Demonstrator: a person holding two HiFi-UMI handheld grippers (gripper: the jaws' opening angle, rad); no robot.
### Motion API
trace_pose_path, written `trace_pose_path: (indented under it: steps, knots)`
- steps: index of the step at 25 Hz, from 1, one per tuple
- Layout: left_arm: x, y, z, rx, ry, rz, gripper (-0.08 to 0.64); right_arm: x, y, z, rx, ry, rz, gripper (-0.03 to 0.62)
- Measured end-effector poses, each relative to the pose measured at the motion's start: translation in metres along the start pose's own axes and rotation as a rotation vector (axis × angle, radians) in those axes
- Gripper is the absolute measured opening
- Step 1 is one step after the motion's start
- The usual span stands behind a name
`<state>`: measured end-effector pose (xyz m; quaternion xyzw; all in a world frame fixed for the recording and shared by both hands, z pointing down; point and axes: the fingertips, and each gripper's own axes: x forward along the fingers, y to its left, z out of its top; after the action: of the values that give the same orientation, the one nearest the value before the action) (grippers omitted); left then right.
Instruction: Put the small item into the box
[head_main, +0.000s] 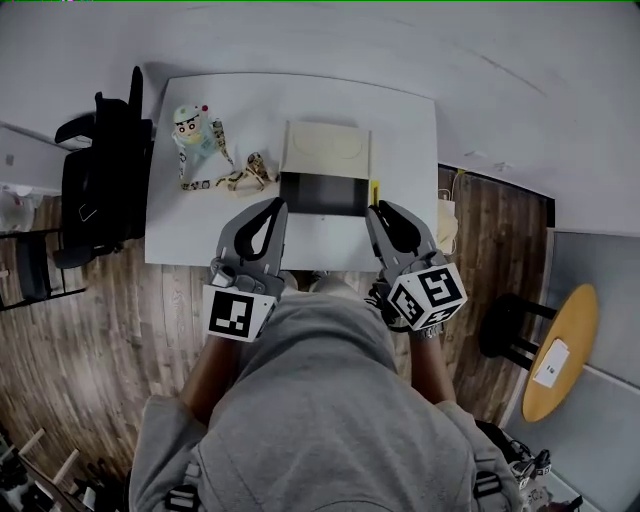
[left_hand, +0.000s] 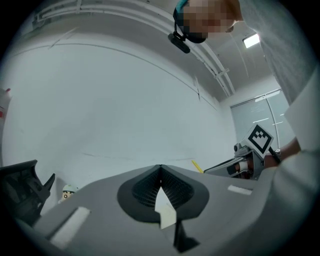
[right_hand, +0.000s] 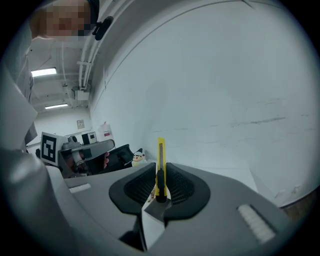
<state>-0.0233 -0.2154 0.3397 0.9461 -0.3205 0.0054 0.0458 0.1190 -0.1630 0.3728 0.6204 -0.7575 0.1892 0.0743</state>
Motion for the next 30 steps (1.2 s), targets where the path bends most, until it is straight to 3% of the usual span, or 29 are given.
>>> trace_pose_path:
  steps: [4,11,30]
  knots:
    - [0.005,0.013,-0.009,-0.014,0.012,-0.03,0.003,0.011,0.003,-0.001,-0.001,0.009,-0.029,0.081]
    - [0.016,0.018,-0.027,-0.035,0.061,-0.077,0.003,0.044,-0.001,-0.022,-0.072,0.125,-0.006,0.081]
    - [0.053,0.014,-0.065,-0.076,0.124,-0.088,0.003,0.107,-0.018,-0.093,-0.092,0.371,0.086,0.081]
